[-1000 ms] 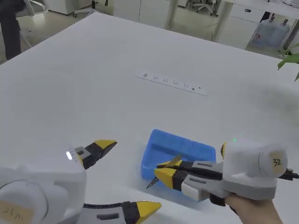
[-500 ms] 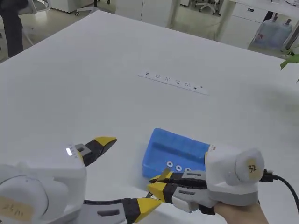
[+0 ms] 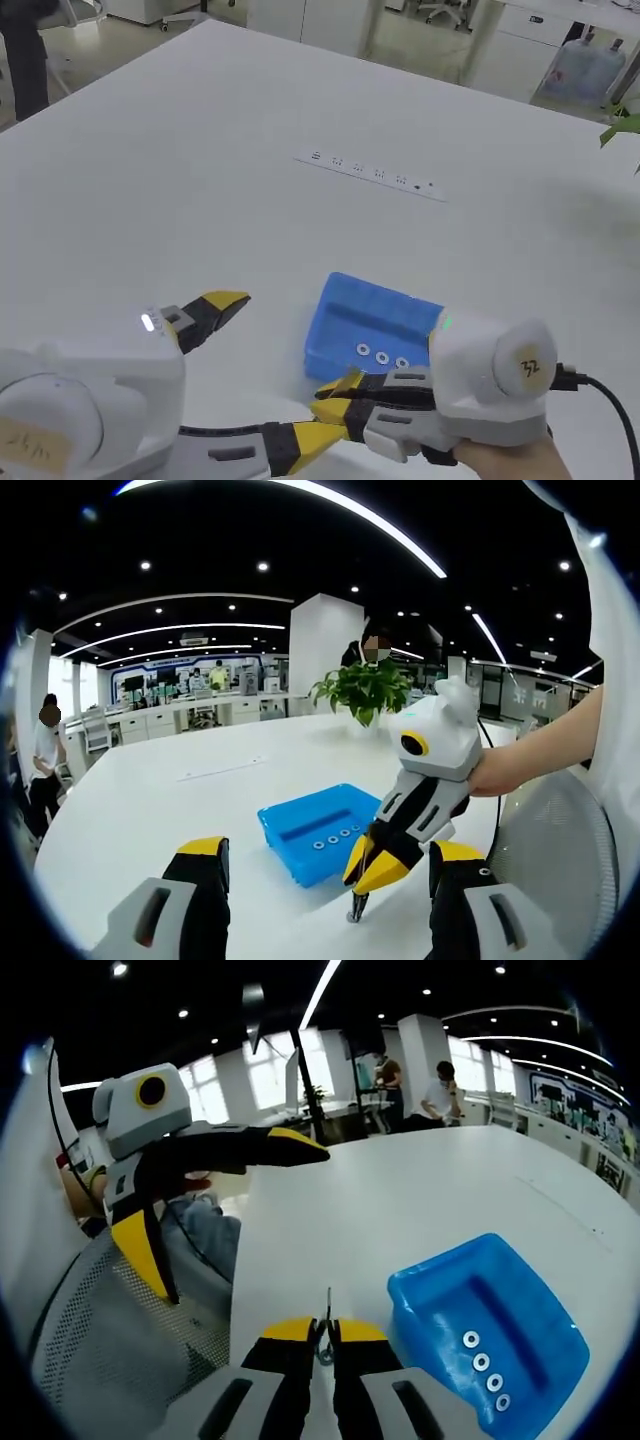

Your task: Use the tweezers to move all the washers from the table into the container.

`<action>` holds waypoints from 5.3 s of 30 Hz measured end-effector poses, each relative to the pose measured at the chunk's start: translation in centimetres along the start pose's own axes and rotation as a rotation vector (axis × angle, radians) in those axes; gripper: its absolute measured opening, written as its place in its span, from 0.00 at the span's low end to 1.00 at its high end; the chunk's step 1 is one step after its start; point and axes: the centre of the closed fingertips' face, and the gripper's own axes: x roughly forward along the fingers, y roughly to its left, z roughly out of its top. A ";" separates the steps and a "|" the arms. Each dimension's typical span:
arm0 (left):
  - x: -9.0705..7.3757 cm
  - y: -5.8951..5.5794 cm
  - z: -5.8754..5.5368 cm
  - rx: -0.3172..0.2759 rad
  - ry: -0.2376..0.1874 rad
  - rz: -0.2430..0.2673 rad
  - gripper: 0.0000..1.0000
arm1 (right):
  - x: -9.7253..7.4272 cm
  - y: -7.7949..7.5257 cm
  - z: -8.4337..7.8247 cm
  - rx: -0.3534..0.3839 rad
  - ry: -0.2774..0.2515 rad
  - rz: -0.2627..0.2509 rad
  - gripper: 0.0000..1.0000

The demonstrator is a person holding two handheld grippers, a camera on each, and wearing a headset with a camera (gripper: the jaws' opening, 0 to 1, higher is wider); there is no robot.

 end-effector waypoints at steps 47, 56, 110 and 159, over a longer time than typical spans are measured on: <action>-0.1 0.2 -0.1 -0.003 0.002 0.007 0.82 | -1.6 -11.6 3.3 0.119 -0.038 -0.216 0.02; 0.0 0.1 -0.2 -0.004 0.010 0.001 0.81 | -1.2 -11.8 2.5 0.130 -0.011 -0.213 0.02; 2.8 -10.9 -1.9 0.271 0.314 -0.550 0.12 | -4.5 3.1 -3.8 -0.339 0.223 -0.025 0.03; 1.6 -9.4 -2.7 0.465 0.514 -0.564 0.00 | -3.7 3.4 -3.9 -0.337 0.212 -0.029 0.02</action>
